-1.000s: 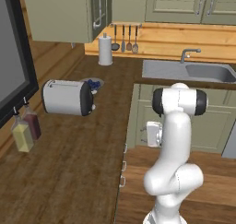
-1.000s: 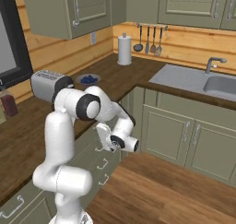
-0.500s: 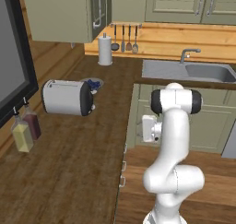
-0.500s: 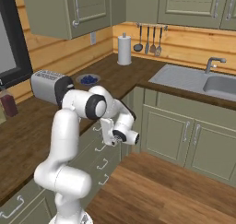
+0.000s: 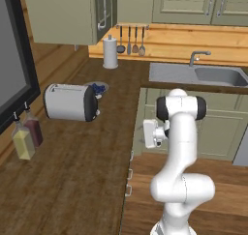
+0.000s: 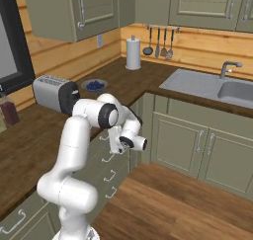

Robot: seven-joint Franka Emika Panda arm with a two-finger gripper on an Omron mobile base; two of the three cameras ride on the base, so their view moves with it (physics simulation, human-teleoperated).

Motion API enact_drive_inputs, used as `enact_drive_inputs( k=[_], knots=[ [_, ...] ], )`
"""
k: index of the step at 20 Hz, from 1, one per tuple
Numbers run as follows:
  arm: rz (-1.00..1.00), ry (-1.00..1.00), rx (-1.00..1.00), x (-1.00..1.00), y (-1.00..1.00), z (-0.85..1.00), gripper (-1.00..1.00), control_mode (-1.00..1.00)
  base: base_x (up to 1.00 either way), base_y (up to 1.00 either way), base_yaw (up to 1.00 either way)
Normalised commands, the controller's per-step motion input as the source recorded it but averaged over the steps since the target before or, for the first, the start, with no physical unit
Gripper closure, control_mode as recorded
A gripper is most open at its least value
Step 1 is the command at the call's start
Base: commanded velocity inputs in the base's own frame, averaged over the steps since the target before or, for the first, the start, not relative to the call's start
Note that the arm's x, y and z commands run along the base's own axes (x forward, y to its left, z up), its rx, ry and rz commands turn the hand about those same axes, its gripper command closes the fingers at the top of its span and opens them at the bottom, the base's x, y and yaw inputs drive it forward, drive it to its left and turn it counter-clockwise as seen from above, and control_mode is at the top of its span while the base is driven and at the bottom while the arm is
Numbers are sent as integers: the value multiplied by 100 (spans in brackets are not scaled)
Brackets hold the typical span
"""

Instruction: Take a straw from the drawer in front and place it inside the glass cup on the dining counter.

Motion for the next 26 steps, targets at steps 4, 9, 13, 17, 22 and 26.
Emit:
enact_drive_inputs(
  k=[4,9,13,17,22,26],
  knots=[
    [0,2,0,25,13,-31,-100,-100,0,0,0],
    [0,1,0,23,2,-22,-100,-100,0,0,0],
    [0,0,2,18,0,-23,-100,-100,0,0,0],
    [0,4,3,38,0,-19,-100,-100,0,0,0],
    [0,3,3,50,0,-26,-100,-100,0,0,0],
    [0,1,0,41,-2,-39,-100,-100,0,0,0]
  ],
)
